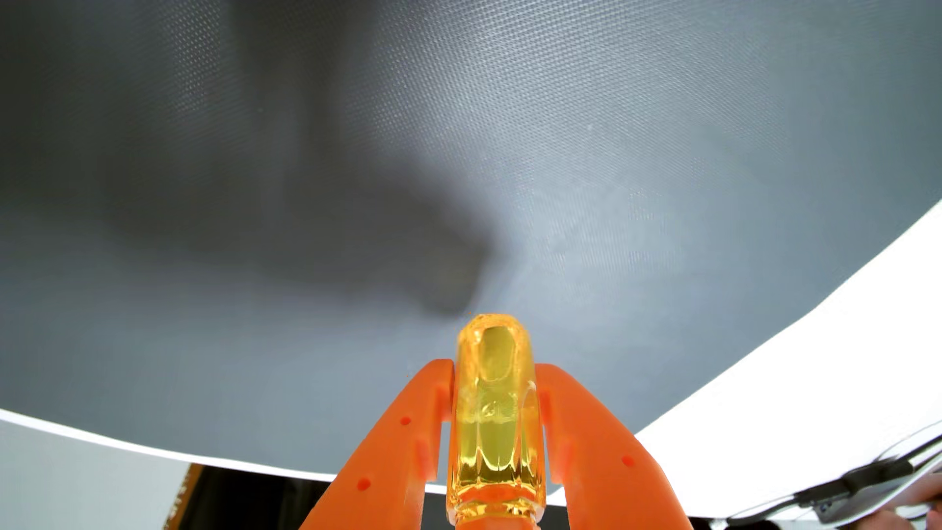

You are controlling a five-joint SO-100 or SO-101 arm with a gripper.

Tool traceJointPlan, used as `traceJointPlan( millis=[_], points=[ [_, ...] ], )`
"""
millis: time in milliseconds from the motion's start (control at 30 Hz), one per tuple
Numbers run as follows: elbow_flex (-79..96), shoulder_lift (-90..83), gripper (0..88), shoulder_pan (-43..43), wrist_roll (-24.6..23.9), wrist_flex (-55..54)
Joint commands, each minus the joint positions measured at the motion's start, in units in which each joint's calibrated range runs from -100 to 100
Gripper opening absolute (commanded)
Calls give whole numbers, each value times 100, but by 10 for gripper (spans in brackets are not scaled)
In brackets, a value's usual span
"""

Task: Grab the eyedrops

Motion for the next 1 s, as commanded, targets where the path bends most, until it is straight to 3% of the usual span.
traceJointPlan(
  millis=[0, 433, 967],
  points=[
    [-467, -141, 7, 114, -72, 423],
    [-332, -804, 7, 546, -240, 561],
    [1190, -1806, 6, 638, -674, -70]
  ],
)
